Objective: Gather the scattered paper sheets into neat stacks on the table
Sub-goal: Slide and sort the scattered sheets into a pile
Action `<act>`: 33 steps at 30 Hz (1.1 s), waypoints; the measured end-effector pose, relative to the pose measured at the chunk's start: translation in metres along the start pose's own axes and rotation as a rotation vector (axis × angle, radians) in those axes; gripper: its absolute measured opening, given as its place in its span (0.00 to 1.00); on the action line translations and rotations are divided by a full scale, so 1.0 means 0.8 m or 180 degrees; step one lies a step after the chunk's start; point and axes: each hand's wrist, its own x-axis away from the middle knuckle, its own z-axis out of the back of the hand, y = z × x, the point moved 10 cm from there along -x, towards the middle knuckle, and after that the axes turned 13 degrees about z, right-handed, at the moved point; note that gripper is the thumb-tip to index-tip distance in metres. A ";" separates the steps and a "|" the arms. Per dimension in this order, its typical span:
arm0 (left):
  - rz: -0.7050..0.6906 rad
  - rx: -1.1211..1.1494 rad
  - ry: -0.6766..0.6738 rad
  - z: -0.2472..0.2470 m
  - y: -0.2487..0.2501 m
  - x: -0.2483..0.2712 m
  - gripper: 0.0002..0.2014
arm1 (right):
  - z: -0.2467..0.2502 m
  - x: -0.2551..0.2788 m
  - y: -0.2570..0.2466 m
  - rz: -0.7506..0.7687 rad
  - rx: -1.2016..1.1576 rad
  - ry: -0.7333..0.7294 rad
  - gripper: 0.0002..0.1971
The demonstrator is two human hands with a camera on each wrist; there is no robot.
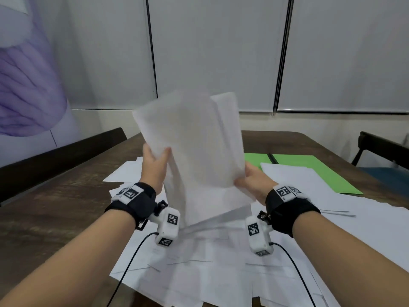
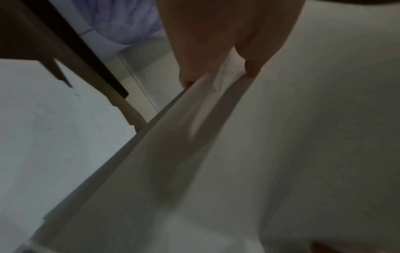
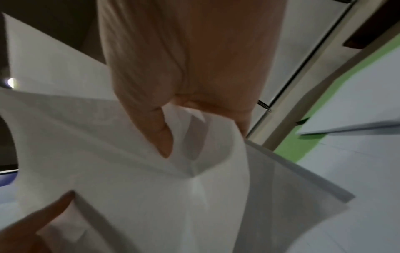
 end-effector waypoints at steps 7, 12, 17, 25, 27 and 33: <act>-0.0650 -0.0309 -0.0009 -0.003 0.055 0.030 0.40 | -0.002 -0.011 -0.026 0.0105 0.0054 0.0283 0.20; -0.0675 -0.0464 -0.0378 -0.012 0.039 0.042 0.39 | -0.001 0.002 0.008 -0.0190 0.0110 0.0533 0.16; -0.0419 -0.0641 -0.0299 -0.017 0.031 0.039 0.40 | -0.006 -0.001 -0.006 0.0008 -0.0693 0.0807 0.20; -0.0167 -0.0566 -0.0188 -0.010 0.013 0.044 0.02 | 0.003 0.007 -0.006 0.0017 -0.0440 0.1373 0.13; -0.0323 -0.0440 -0.0116 -0.008 0.025 0.045 0.03 | 0.008 0.004 -0.019 0.0204 -0.0426 0.1459 0.15; 0.0229 -0.0600 -0.0066 0.004 -0.020 0.033 0.13 | -0.013 0.005 0.015 -0.0061 -0.0242 0.1150 0.18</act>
